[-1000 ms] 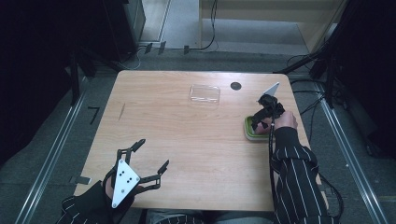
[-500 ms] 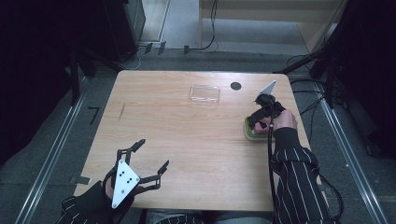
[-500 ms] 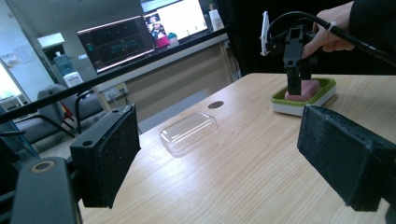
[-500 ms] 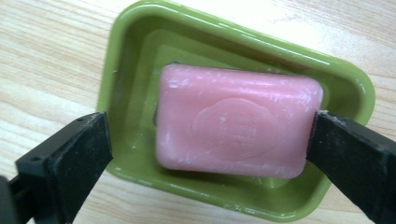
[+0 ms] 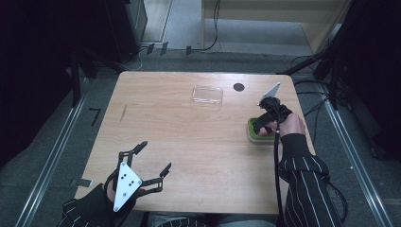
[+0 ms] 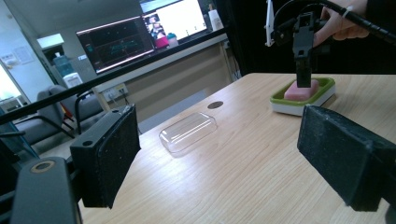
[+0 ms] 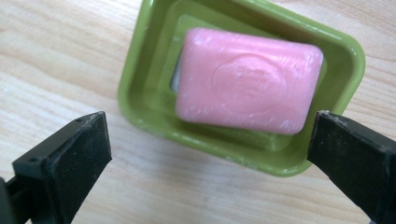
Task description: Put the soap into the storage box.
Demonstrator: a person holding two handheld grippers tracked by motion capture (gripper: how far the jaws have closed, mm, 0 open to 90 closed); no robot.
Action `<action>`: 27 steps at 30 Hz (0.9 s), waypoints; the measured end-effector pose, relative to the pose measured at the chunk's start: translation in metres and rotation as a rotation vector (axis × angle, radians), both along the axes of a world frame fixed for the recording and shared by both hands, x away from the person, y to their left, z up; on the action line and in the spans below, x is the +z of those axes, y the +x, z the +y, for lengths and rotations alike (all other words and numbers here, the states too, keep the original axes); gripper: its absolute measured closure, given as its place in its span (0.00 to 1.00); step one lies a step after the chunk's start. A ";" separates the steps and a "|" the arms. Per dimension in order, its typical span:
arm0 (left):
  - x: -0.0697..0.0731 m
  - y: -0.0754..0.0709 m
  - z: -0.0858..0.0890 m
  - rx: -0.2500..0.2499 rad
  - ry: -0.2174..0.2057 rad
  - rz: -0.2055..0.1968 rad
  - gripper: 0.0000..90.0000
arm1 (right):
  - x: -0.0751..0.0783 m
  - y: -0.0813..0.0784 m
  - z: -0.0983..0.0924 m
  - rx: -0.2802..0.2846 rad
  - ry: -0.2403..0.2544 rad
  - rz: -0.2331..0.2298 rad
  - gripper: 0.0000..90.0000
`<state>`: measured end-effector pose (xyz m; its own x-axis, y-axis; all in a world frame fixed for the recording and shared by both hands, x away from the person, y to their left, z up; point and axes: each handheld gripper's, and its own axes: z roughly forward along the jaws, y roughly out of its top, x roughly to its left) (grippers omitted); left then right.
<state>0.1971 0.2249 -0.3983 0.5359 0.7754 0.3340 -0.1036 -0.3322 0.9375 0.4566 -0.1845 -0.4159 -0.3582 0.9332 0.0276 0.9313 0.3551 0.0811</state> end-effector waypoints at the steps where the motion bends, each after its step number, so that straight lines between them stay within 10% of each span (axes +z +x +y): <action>1: 0.000 0.000 0.000 -0.001 0.000 0.000 0.15 | 0.002 -0.002 0.001 0.005 -0.005 0.000 0.00; 27: 0.000 0.000 -0.001 -0.005 0.002 -0.002 0.15 | 0.028 -0.069 0.030 0.158 -0.034 -0.041 0.00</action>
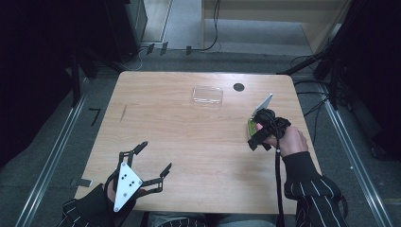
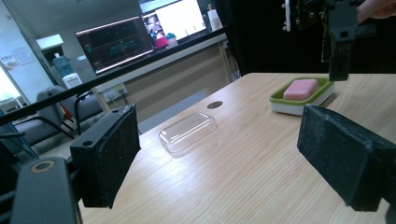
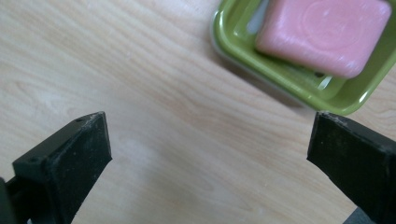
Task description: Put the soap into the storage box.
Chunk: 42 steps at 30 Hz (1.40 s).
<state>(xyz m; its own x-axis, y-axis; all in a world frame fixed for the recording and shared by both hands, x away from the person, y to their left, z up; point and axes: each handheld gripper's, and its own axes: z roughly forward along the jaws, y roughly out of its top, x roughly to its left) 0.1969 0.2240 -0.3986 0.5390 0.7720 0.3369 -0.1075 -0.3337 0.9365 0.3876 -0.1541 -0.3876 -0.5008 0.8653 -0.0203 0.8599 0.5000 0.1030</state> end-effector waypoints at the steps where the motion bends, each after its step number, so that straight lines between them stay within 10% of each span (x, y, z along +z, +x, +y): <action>1: 0.000 0.000 0.000 -0.002 0.002 0.000 0.15 | 0.000 -0.003 0.001 0.008 -0.003 0.001 0.00; 23: 0.000 0.000 0.000 0.000 0.008 0.003 0.15 | -0.014 -0.051 0.014 0.090 -0.020 0.017 0.00; 42: 0.000 0.000 0.000 0.003 0.004 0.005 0.15 | -0.054 -0.084 0.020 0.149 -0.060 0.102 0.00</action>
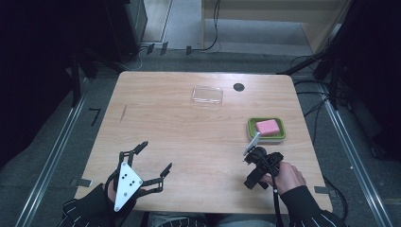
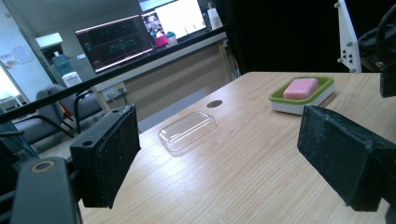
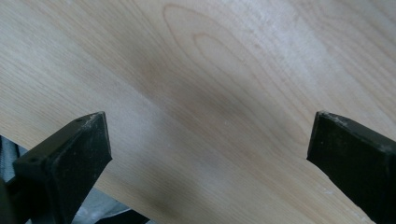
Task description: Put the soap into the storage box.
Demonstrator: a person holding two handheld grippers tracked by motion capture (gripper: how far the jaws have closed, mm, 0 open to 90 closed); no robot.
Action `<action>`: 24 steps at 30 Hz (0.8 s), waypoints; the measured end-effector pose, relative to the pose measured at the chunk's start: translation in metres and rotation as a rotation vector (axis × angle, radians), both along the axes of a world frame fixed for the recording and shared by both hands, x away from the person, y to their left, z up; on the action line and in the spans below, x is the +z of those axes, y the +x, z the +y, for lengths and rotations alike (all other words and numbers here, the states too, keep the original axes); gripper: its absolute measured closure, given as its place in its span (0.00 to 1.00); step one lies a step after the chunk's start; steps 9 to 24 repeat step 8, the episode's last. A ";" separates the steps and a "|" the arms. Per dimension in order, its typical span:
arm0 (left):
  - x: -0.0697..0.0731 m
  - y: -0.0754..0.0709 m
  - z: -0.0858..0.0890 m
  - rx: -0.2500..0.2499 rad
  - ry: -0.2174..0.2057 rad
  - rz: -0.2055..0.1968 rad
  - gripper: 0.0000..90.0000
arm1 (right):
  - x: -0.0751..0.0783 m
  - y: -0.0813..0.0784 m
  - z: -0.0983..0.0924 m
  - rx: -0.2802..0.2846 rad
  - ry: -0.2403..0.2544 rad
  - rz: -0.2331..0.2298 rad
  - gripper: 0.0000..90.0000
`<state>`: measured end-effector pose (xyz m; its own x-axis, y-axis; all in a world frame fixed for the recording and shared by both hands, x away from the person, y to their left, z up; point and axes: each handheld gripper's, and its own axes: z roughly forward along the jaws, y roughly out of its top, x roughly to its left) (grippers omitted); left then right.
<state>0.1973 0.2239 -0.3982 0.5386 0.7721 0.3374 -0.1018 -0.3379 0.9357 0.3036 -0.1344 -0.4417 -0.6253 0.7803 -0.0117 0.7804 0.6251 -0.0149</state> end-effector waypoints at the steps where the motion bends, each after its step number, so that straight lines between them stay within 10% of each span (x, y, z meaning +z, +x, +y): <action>1: 0.000 0.000 0.000 -0.001 -0.004 0.000 0.15 | -0.001 -0.001 0.000 0.006 -0.002 0.001 0.00; 24: 0.000 0.000 0.000 0.001 0.002 0.000 0.15 | -0.009 -0.004 -0.001 0.018 -0.025 0.014 0.00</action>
